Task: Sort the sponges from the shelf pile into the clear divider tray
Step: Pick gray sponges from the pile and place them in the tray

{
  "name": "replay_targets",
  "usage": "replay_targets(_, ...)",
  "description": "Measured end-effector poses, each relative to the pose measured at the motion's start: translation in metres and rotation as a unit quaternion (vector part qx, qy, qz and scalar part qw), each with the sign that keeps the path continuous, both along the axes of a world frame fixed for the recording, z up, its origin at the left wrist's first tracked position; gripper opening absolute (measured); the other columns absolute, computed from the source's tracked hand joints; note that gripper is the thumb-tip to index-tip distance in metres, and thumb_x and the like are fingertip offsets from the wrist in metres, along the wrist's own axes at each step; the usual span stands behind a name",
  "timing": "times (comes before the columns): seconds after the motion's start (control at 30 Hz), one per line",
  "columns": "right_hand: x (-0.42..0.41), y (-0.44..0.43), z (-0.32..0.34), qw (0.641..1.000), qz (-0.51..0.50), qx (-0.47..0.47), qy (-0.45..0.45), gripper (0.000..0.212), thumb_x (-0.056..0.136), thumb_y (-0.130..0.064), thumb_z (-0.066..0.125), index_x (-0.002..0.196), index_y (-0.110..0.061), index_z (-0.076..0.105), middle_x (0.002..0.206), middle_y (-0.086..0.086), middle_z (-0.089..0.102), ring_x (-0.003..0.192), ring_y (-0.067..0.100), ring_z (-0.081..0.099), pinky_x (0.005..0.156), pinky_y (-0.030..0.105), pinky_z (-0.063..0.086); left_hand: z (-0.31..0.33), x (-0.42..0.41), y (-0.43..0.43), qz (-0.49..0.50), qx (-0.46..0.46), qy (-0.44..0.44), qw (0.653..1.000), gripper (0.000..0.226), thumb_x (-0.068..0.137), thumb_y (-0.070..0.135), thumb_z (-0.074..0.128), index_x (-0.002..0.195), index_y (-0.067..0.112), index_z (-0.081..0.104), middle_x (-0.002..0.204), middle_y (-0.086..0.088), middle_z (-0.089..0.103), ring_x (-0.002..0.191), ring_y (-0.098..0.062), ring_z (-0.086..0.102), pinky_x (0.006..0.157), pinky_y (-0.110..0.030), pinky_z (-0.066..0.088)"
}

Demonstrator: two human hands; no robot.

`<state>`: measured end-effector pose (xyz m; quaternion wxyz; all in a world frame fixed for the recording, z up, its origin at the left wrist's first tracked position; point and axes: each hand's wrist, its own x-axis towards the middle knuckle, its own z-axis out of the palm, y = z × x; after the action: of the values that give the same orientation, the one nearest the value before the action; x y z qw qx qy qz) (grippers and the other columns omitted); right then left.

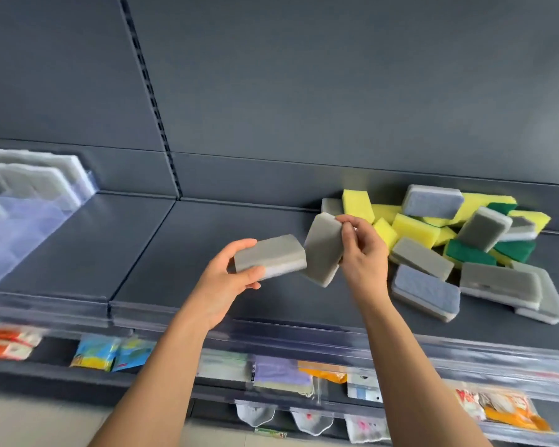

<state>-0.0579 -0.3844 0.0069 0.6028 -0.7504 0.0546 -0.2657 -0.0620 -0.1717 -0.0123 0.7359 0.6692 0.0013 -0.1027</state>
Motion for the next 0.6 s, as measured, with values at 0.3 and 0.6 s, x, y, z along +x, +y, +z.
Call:
replay_targets(0.3,0.017,0.126,0.004,0.985,0.149,0.012,0.085,0.021,0.08,-0.02,0.072,0.097,-0.029,0.064,0.094,-0.01,0.065,0.078,0.011,0.058,0.07,0.019,0.048,0.001,-0.018,0.105,0.135,-0.039,0.005,0.99,0.033,0.092,0.002,0.041,0.101,0.022,0.066,0.104,-0.01,0.052,0.092,-0.022,0.048,0.07,-0.03,0.046)
replay_targets(0.6,0.021,0.271,0.014,0.986,0.162,-0.015,0.026,0.025,0.085,-0.011,0.063,0.1,-0.031,0.063,0.092,-0.003,0.065,0.076,0.018,0.055,0.066,0.013,0.043,0.001,-0.042,0.24,0.209,-0.072,-0.006,0.975,0.04,0.086,-0.009,0.053,0.119,0.015,0.054,0.114,-0.011,0.058,0.107,-0.022,0.057,0.079,-0.027,0.05)
